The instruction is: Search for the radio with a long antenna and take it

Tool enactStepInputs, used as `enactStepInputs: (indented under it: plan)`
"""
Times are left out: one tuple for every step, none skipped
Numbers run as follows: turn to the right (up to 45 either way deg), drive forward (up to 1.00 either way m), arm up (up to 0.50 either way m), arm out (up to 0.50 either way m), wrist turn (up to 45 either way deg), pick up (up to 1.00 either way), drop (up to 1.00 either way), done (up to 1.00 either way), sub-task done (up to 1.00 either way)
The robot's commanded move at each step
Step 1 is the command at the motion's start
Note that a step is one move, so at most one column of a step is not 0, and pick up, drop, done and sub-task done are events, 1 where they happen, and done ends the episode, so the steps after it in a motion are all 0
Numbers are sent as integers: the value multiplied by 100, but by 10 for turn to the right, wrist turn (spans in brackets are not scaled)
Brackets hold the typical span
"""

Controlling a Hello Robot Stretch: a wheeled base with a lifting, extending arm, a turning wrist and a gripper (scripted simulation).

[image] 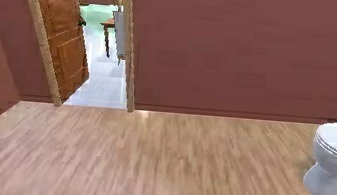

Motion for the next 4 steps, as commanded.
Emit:
enactStepInputs:
  plan:
    - [-450, 0, 0, 0, 0, 0, 0, 0, 0]
    - [-450, 0, 0, 0, 0, 0, 0, 0, 0]
    - [-450, 0, 0, 0, 0, 0, 0, 0, 0]
    - [-390, 0, 0, 0, 0, 0, 0, 0, 0]
